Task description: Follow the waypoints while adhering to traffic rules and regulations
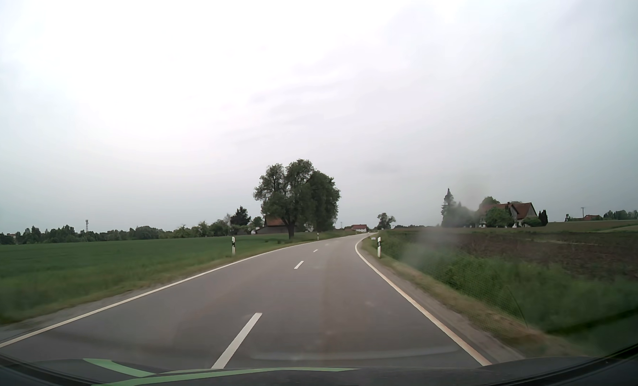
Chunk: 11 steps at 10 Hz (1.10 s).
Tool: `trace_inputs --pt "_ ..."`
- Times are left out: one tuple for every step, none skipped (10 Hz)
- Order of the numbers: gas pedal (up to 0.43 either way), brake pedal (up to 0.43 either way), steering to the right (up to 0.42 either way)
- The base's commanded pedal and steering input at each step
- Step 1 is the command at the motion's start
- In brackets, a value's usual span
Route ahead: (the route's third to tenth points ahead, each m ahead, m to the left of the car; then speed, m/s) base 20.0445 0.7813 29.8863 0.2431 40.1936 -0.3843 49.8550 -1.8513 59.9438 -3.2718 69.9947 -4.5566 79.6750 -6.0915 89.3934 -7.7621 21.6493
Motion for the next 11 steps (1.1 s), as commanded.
trace_inputs --pt "0.13 0.0 0.019" --pt "0.13 0.0 0.019" --pt "0.13 0.0 0.018" --pt "0.138 0.0 0.017" --pt "0.138 0.0 0.016" --pt "0.138 0.0 0.015" --pt "0.138 0.0 0.015" --pt "0.15 0.0 0.015" --pt "0.15 0.0 0.015" --pt "0.15 0.0 0.015" --pt "0.15 0.0 0.015"
